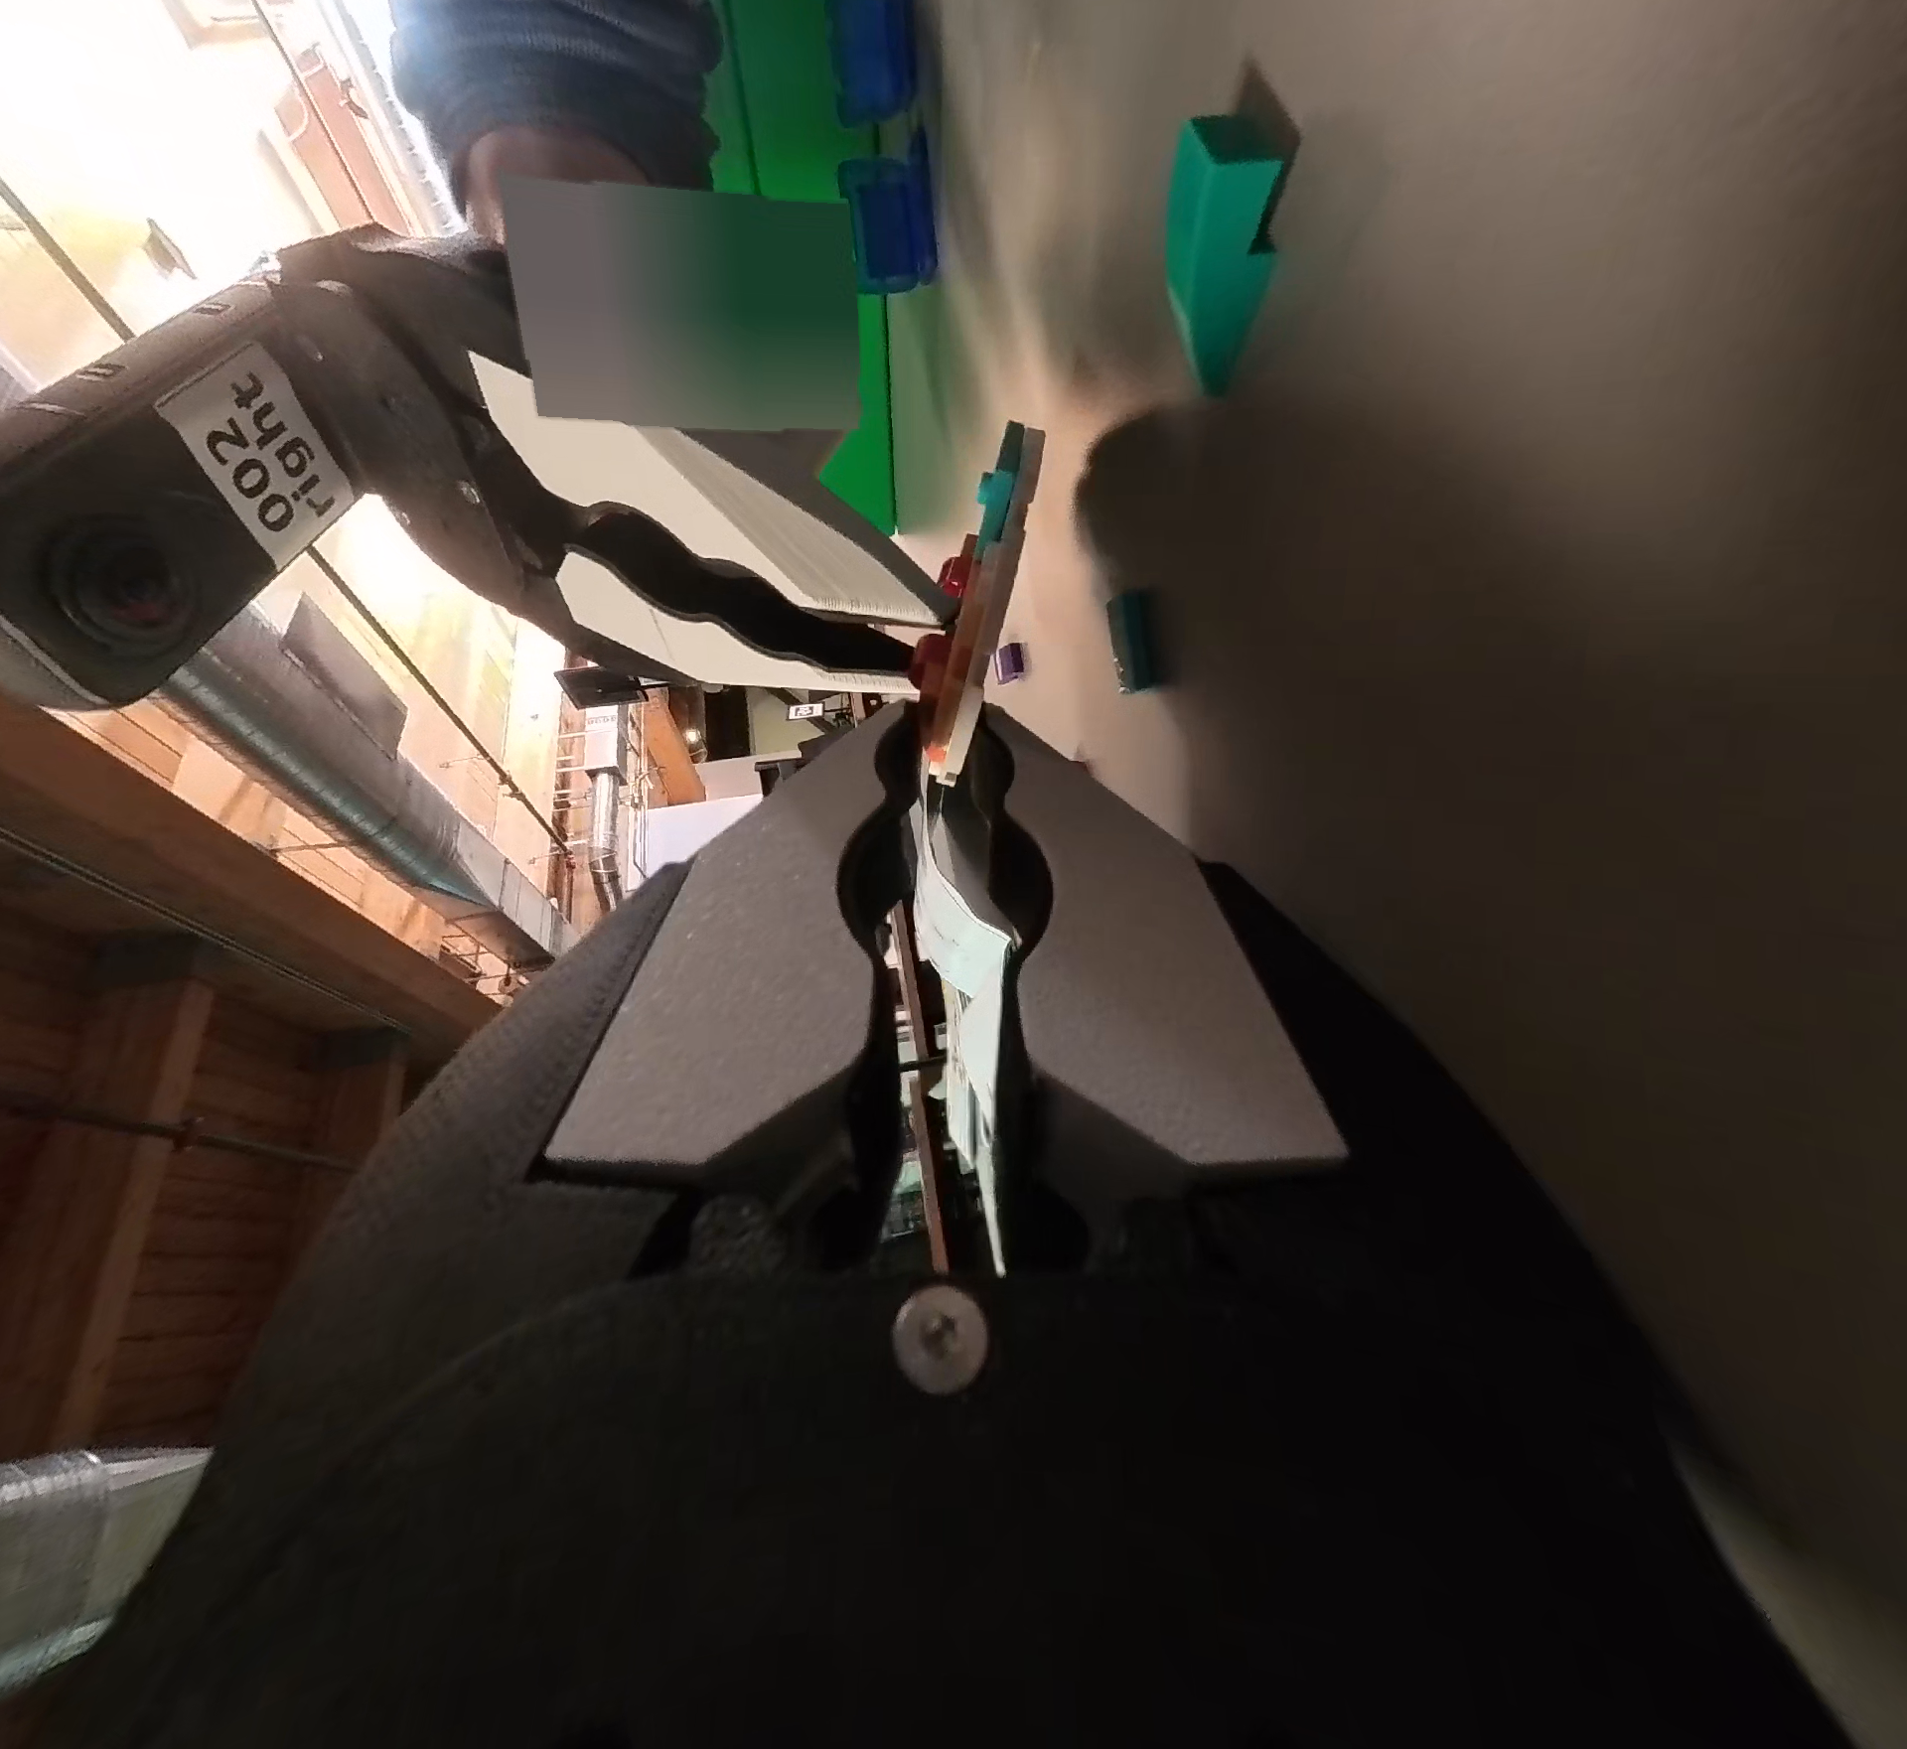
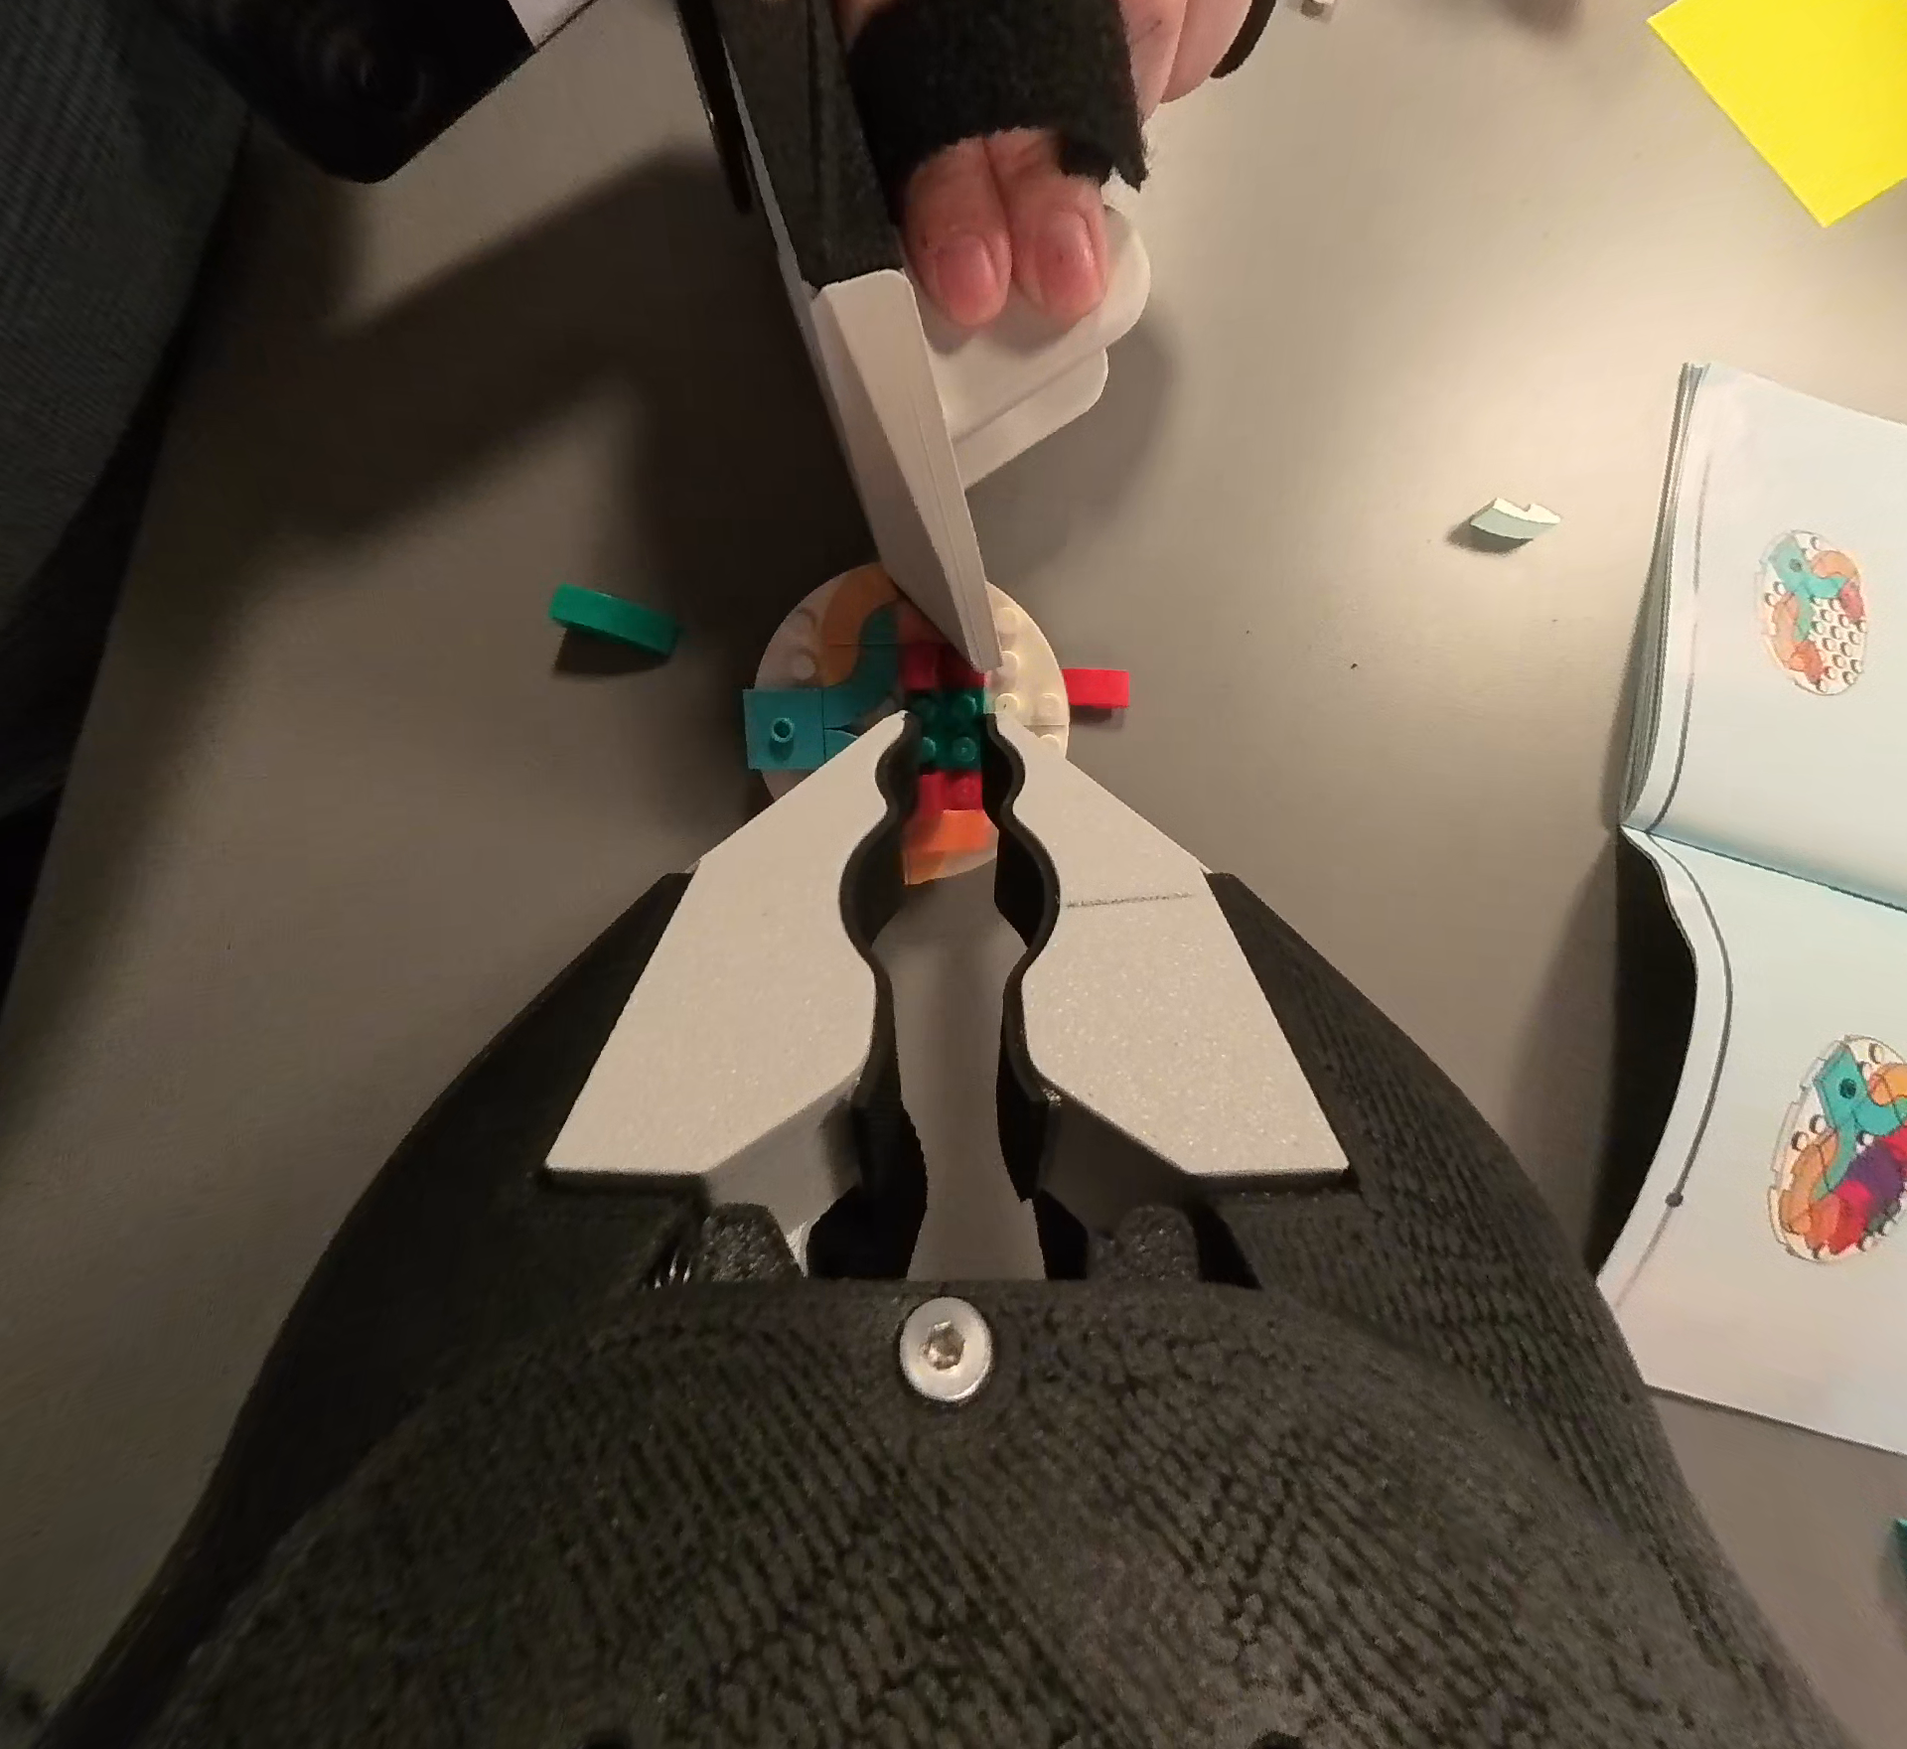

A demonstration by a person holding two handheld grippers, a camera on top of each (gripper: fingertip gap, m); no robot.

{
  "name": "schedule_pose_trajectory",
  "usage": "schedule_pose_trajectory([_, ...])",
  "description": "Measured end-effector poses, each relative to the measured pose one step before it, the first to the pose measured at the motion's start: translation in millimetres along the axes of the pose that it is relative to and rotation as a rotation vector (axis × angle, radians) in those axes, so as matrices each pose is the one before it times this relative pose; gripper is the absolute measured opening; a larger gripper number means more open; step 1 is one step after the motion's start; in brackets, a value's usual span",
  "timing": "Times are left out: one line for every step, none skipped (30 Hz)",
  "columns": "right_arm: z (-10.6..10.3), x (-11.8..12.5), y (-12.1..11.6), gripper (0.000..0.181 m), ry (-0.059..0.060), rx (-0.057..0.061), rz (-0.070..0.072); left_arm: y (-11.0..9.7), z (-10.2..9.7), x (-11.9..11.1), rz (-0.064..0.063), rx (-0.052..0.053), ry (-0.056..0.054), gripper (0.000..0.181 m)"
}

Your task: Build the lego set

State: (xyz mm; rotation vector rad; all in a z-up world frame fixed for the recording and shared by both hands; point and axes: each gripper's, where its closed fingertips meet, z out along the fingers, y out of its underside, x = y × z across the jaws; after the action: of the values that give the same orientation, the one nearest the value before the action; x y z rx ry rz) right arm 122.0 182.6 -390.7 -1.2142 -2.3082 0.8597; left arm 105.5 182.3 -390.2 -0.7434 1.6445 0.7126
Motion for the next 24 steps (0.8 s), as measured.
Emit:
schedule_pose_trajectory([-0.05, 0.84, 0.06, 0.009, 0.007, -0.0008, -0.0043, 0.36, 0.19, -0.25, -0.0007, -0.0029, -0.0009, 0.007])
schedule_pose_trajectory([-0.07, 1.41, 0.1, 0.009, 0.0124, -0.002, -0.0072, 1.04, -0.16, -0.01, -0.0024, -0.0073, -0.0008, 0.008])
schedule_pose_trajectory([-0.38, 1.36, -0.07, 0.01, 0.0126, -0.0014, -0.0074, 0.35, 2.06, -0.74, -0.0023, -0.0064, -0.003, 0.007])
schedule_pose_trajectory([-0.56, 1.49, -0.29, 0.01, 0.0127, 0.0009, -0.0046, 1.63, 0.22, -0.65, -0.0012, -0.0056, -0.0049, 0.008])
schedule_pose_trajectory([-1.34, 2.39, -0.69, 0.01, 0.0162, 0.005, -0.0035, 1.81, 0.51, -1.65, -0.0028, -0.01, -0.0076, 0.008])
schedule_pose_trajectory([-2.11, 3.32, -1.1, 0.01, 0.0208, 0.0109, -0.0026, 2.6, 0.82, -1.76, -0.01, -0.0136, -0.0058, 0.008])
schedule_pose_trajectory([-2.84, 4.11, -1.85, 0.011, 0.0231, 0.0191, -0.0007, 2.94, 0.82, -0.85, -0.0137, -0.012, 0.0028, 0.008])
schedule_pose_trajectory([-3.49, 4.74, -2.68, 0.013, 0.027, 0.0256, -0.0032, 3.55, 0.32, -0.84, -0.0187, -0.0102, 0.0009, 0.008])
schedule_pose_trajectory([-4.12, 6.19, -3.49, 0.014, 0.0376, 0.0318, -0.0097, 4.16, 0.59, -2.17, -0.0249, -0.0136, -0.0059, 0.008])
schedule_pose_trajectory([-4.42, 6.68, -4.41, 0.015, 0.0423, 0.0358, -0.0134, 3.73, 0.34, -3.44, -0.0368, -0.0121, -0.0095, 0.008])
schedule_pose_trajectory([-4.24, 6.54, -4.48, 0.016, 0.042, 0.0349, -0.0141, 3.81, 0.34, -4.35, -0.0452, -0.009, -0.0105, 0.008])
schedule_pose_trajectory([-3.77, 6.28, -3.95, 0.017, 0.0417, 0.0313, -0.0168, 3.5, 0.36, -3.84, -0.0551, -0.0068, -0.0054, 0.008])
schedule_pose_trajectory([-3.4, 4.87, -3.37, 0.019, 0.0346, 0.0265, -0.0196, 3.52, 0.01, -3.58, -0.0633, -0.0013, -0.0003, 0.008])
schedule_pose_trajectory([-3.08, 4.36, -2.99, 0.02, 0.0317, 0.0205, -0.018, 2.83, -0.04, -4.36, -0.064, 0.0014, -0.0039, 0.008])
schedule_pose_trajectory([-2.94, 4.46, -3.23, 0.022, 0.0319, 0.0198, -0.016, 2.43, -0.12, -4.56, -0.0652, 0.0035, -0.004, 0.008])
schedule_pose_trajectory([-2.47, 2.91, -3.62, 0.024, 0.0222, 0.0223, -0.0129, 1.47, -0.15, -3.26, -0.0656, 0.0061, 0.0056, 0.008])
schedule_pose_trajectory([-1.94, 1.33, -3.42, 0.026, 0.0102, 0.0204, -0.0068, 0.27, -0.3, -2.41, -0.0619, 0.0122, 0.008, 0.008])
schedule_pose_trajectory([-1.29, 0.66, -2.53, 0.029, 0.0039, 0.0162, -0.0007, -0.42, -0.45, -1.89, -0.0582, 0.0169, 0.0084, 0.008])
schedule_pose_trajectory([-0.78, -0.32, -1.51, 0.03, -0.0043, 0.0124, 0.0043, -1.09, -0.63, -1.32, -0.0518, 0.0195, 0.0116, 0.008])
schedule_pose_trajectory([-0.23, -1.16, -0.51, 0.031, -0.0112, 0.0091, 0.0077, -1.95, -0.58, -1.09, -0.0484, 0.0229, 0.011, 0.008])
schedule_pose_trajectory([0.0, -1.47, 0.32, 0.032, -0.0139, 0.0084, 0.0077, -3.2, -0.79, -0.93, -0.0559, 0.0283, 0.0158, 0.008])
schedule_pose_trajectory([-0.18, -1.73, -0.43, 0.032, -0.0166, 0.0162, 0.0112, -3.56, -0.84, -0.48, -0.0639, 0.0294, 0.0217, 0.007])
schedule_pose_trajectory([-0.72, -2.11, -2.9, 0.033, -0.0213, 0.0338, 0.0169, -2.78, -1.43, 1.2, -0.0652, 0.0302, 0.0348, 0.008])
schedule_pose_trajectory([-1.39, -1.57, -4.88, 0.034, -0.0209, 0.045, 0.0237, -4.32, -0.72, 0.58, -0.0785, 0.0408, 0.0339, 0.008])
